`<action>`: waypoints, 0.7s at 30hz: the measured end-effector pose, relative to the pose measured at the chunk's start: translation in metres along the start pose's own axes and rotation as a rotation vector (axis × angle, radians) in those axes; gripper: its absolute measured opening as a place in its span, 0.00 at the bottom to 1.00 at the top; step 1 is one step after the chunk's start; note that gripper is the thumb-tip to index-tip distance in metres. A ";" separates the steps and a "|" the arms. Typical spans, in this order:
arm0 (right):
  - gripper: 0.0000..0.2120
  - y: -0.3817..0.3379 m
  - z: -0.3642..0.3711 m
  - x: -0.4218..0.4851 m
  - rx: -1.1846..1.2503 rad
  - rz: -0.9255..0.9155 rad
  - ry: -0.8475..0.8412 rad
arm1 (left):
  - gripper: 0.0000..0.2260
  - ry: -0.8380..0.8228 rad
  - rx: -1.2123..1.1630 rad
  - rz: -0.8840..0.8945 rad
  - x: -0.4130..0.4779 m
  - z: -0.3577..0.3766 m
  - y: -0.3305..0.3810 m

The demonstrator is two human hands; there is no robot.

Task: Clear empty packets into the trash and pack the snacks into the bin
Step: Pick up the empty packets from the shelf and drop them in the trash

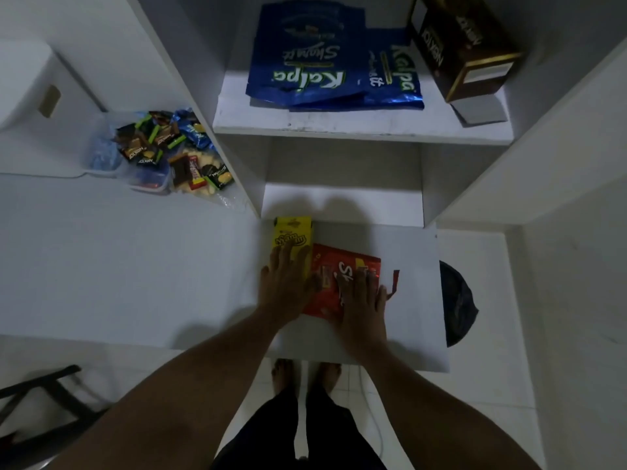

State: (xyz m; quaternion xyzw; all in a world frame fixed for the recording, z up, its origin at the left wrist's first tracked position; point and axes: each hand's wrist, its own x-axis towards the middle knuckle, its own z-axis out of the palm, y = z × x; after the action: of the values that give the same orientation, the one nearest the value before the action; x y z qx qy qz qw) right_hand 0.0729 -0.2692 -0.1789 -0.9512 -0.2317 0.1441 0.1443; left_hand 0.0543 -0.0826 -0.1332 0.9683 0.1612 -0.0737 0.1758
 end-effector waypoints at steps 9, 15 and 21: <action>0.25 0.005 -0.002 0.006 0.088 -0.013 0.079 | 0.28 -0.033 0.062 0.030 -0.007 0.006 -0.018; 0.23 0.001 -0.002 0.009 0.154 -0.060 0.054 | 0.27 -0.046 0.097 0.031 -0.016 0.010 -0.019; 0.21 0.002 -0.033 0.002 0.325 0.039 0.075 | 0.27 -0.008 0.093 0.080 -0.023 -0.009 -0.004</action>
State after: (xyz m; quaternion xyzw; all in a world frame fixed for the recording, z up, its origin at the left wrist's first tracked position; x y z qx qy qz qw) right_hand 0.0867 -0.2765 -0.1501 -0.9243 -0.1812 0.1471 0.3020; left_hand 0.0323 -0.0823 -0.1220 0.9809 0.1180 -0.0777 0.1339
